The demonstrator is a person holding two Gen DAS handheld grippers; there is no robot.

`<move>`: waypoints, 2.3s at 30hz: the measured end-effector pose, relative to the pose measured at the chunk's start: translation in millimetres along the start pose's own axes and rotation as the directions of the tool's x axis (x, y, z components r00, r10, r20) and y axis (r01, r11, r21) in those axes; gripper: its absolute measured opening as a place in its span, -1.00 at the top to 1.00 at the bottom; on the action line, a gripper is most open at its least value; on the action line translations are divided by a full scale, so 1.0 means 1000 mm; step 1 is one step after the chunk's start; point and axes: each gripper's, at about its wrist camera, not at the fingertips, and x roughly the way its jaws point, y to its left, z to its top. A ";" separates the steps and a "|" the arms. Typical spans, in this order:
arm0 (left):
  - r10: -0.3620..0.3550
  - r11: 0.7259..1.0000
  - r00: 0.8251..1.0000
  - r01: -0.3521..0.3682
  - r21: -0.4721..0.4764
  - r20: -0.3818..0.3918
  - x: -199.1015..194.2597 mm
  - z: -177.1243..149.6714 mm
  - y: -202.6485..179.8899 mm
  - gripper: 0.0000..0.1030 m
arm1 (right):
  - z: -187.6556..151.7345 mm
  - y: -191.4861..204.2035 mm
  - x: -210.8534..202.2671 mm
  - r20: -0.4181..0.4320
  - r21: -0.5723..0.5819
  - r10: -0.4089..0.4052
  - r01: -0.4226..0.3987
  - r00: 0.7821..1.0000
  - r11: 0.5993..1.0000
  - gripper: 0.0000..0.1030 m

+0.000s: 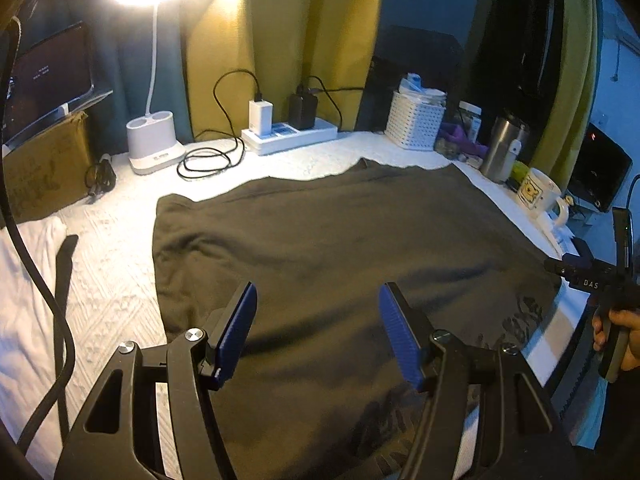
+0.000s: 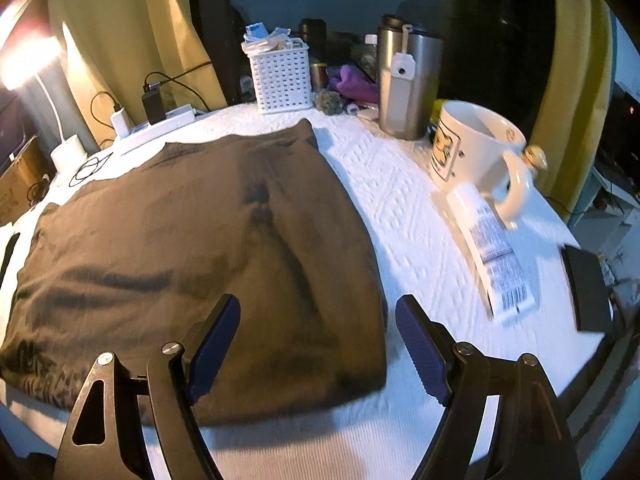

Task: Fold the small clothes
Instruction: 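Smooth the folded shirt flat with both open grippers, then grasp the folded shirt's edge with the right gripper, then lift the held shirt side and fold it over the shirt body with the right gripper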

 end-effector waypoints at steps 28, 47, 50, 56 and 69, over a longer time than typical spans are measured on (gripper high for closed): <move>0.043 0.996 0.995 -0.051 -0.079 -0.093 0.017 -0.019 0.027 -0.24 | -0.028 0.004 0.016 -0.033 0.139 0.190 -0.183 0.981 0.973 -0.81; 0.115 0.988 0.982 -0.129 -0.086 -0.151 0.042 -0.001 0.042 -0.24 | 0.027 0.035 0.068 0.015 0.036 0.208 -0.208 0.978 0.977 0.08; 0.120 0.988 0.980 -0.134 -0.081 -0.158 0.046 0.004 0.043 -0.24 | 0.034 0.035 0.074 0.005 0.045 0.223 -0.223 0.975 0.974 0.32; 0.126 0.987 0.980 -0.140 -0.081 -0.154 0.050 0.015 0.046 -0.24 | 0.038 0.032 0.079 -0.005 0.046 0.241 -0.241 0.970 0.969 0.64; 0.132 0.978 0.985 -0.148 -0.147 -0.115 0.041 0.015 0.080 -0.24 | 0.062 0.049 0.043 0.062 0.016 0.240 -0.241 0.969 0.970 0.74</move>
